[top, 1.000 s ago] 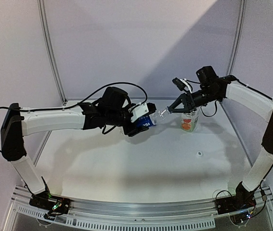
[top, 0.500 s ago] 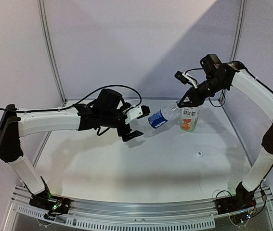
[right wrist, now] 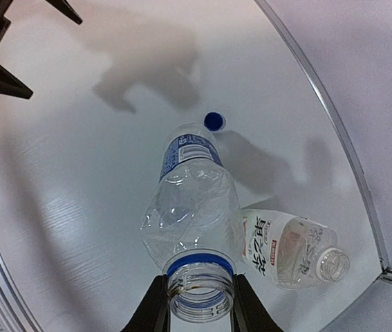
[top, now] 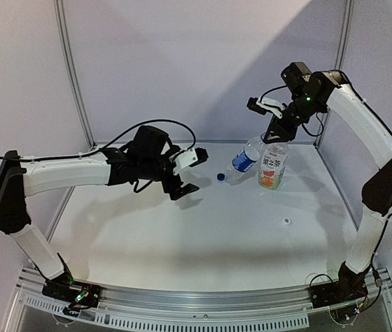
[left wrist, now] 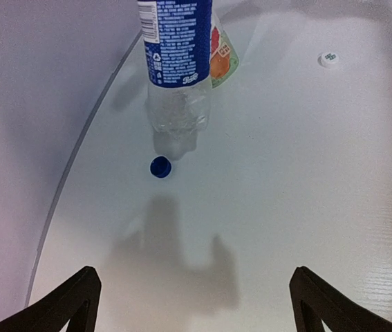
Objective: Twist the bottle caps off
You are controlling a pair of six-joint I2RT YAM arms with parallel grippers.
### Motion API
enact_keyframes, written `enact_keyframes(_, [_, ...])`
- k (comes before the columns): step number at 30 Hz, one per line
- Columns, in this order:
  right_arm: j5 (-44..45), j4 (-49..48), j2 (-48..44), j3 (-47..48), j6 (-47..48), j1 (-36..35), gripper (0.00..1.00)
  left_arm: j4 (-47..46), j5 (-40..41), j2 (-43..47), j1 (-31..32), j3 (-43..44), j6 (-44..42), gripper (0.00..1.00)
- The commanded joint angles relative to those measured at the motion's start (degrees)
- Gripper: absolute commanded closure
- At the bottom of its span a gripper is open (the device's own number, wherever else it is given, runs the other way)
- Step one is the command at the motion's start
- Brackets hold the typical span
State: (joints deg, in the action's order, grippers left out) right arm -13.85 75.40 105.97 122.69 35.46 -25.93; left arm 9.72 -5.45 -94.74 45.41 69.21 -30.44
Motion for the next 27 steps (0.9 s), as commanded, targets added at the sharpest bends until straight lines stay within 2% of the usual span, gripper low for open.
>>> enact_keyframes(1, [5.8,17.9,-1.2,-0.5,4.5,-0.9,1.0,-0.4,0.1,0.7,-0.4,-0.6,-0.7,0.02])
enact_keyframes(16, [6.4,17.9,-10.2,-18.1,8.6,-2.8,0.96,-1.1,-0.2,-2.5,-0.4,2.2,0.3,0.02])
enact_keyframes(27, [6.5,17.9,-9.3,-19.8,8.9,-2.7,0.91,-0.8,-0.7,-2.0,-0.4,1.2,1.0,0.02])
